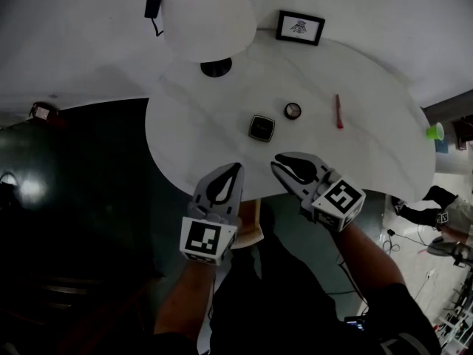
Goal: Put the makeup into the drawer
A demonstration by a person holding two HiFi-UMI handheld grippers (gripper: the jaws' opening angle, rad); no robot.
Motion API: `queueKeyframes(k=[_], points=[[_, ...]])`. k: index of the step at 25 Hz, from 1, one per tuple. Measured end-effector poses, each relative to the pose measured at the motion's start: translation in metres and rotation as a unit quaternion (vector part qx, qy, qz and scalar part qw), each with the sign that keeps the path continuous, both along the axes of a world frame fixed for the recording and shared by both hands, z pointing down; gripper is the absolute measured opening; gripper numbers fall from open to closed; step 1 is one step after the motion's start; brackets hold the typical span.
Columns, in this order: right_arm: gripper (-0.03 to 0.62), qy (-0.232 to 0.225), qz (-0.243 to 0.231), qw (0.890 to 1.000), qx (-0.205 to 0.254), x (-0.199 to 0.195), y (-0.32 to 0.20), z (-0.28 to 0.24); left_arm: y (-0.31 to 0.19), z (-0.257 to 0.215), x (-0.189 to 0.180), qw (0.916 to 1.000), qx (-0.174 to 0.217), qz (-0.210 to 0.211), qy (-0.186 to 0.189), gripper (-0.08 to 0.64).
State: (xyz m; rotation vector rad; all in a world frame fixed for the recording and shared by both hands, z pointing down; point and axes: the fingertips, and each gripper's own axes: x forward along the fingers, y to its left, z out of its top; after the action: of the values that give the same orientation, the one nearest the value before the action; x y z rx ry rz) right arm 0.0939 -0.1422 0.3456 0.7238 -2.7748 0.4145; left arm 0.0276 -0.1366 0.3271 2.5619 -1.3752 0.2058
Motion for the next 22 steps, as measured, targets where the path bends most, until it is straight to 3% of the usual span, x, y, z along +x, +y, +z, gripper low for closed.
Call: queueKeyframes(k=[2, 4, 10, 22], points=[[0.044, 0.015, -0.005, 1.000, 0.003, 0.000, -0.011, 0.011, -0.012, 0.005, 0.000, 1.0000, -0.001, -0.008, 0.001, 0.011], [0.110, 0.030, -0.012, 0.999, 0.000, 0.000, -0.021, 0.025, -0.022, 0.011, 0.000, 0.9999, -0.002, -0.015, 0.005, 0.011], [0.193, 0.074, -0.028, 0.997, -0.020, -0.003, -0.049, 0.065, -0.033, 0.041, -0.002, 0.9998, -0.011, -0.017, -0.001, 0.011], [0.262, 0.161, -0.043, 0.986, 0.001, -0.003, -0.086, 0.102, -0.041, 0.054, -0.003, 0.9993, -0.016, -0.032, 0.007, 0.012]])
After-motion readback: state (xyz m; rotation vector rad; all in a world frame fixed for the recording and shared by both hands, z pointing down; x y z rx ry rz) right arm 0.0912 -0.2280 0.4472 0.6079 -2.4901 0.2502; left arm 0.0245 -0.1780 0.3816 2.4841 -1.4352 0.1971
